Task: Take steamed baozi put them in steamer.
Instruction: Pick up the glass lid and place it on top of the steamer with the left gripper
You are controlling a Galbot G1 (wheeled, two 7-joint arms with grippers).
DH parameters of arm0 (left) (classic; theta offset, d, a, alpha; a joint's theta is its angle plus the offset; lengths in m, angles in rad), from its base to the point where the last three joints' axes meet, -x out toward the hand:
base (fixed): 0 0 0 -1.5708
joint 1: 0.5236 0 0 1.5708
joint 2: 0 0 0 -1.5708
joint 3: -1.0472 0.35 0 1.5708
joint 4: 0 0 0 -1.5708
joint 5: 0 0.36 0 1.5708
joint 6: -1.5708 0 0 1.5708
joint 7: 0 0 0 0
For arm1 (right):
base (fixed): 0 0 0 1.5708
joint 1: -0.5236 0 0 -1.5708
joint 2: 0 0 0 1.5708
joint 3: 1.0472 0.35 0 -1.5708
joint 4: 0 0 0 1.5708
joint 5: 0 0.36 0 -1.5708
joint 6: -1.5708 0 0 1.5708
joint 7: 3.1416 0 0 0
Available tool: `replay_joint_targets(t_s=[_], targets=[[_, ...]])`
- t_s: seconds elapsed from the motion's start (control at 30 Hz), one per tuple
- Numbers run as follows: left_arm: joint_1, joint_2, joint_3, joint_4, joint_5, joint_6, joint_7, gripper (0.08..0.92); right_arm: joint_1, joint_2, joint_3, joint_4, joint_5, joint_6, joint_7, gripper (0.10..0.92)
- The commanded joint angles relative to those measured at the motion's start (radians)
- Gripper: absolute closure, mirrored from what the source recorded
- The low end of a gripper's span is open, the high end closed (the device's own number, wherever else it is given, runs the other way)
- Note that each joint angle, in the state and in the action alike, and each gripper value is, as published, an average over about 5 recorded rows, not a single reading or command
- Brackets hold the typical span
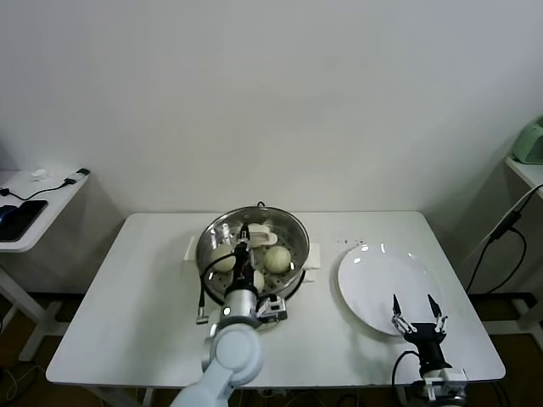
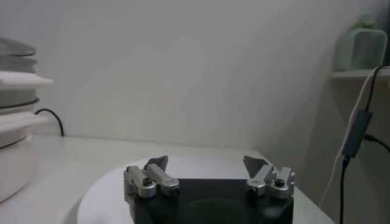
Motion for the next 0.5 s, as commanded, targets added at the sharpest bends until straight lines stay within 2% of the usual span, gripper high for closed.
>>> replay_joint_targets(t_s=[0.03, 0.5], targets=[[-0.013, -0.008, -0.012, 0.054, 0.026, -0.002, -0.015, 0.867, 0.006, 0.008, 0.000, -0.003, 0.000, 0.026, 0.010, 0.203], [0.010, -0.012, -0.027, 0.057, 0.011, -0.008, -0.021, 0.867, 0.014, 0.013, -0.005, -0.015, -0.007, 0.042, 0.006, 0.203]])
